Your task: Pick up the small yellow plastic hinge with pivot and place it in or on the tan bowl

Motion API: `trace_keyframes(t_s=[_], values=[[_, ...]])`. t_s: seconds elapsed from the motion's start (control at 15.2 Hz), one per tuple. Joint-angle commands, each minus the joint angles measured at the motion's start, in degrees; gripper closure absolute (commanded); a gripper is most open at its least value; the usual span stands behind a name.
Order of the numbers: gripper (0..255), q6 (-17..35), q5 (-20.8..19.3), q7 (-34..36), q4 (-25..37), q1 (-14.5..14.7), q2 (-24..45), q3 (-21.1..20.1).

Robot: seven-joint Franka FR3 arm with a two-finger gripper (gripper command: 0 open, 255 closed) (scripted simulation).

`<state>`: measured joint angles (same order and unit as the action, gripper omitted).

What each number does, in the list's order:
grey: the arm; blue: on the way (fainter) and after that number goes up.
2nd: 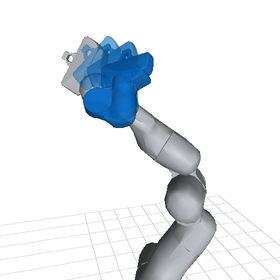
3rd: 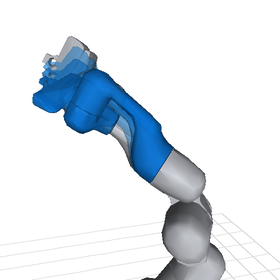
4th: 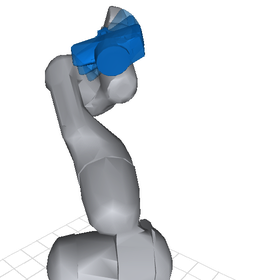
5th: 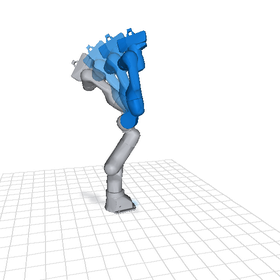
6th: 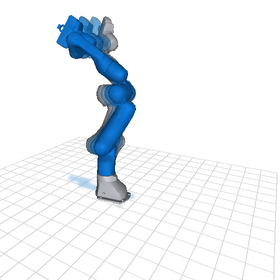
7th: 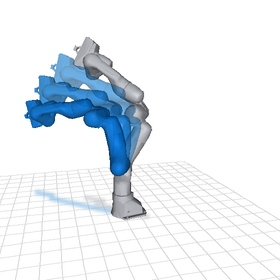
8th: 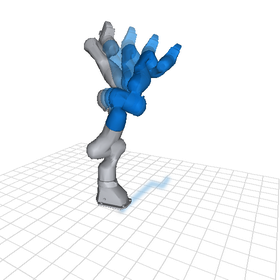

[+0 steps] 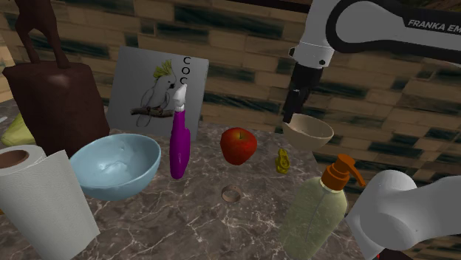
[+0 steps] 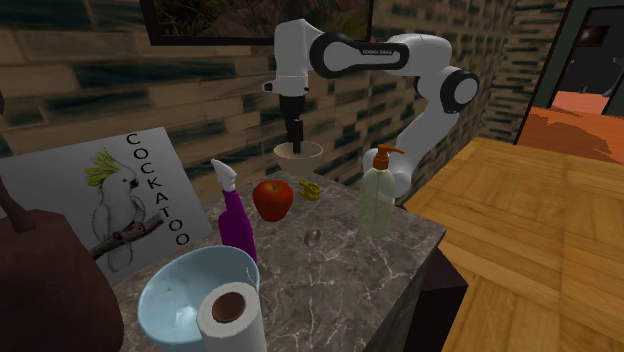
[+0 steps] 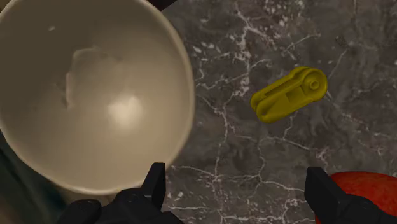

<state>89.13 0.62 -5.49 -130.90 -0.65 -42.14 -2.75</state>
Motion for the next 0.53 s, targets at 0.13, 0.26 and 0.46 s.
trace_keyframes(t_s=[0.13,0.26,0.46], values=[[0,1.52,1.64,4.83,-4.76,-0.47,-3.79,-1.93],[0,2.94,3.57,9.73,-9.18,-0.81,-7.39,-4.11],[0,4.97,7.05,17.22,-15.16,-1.02,-12.35,-7.94]])
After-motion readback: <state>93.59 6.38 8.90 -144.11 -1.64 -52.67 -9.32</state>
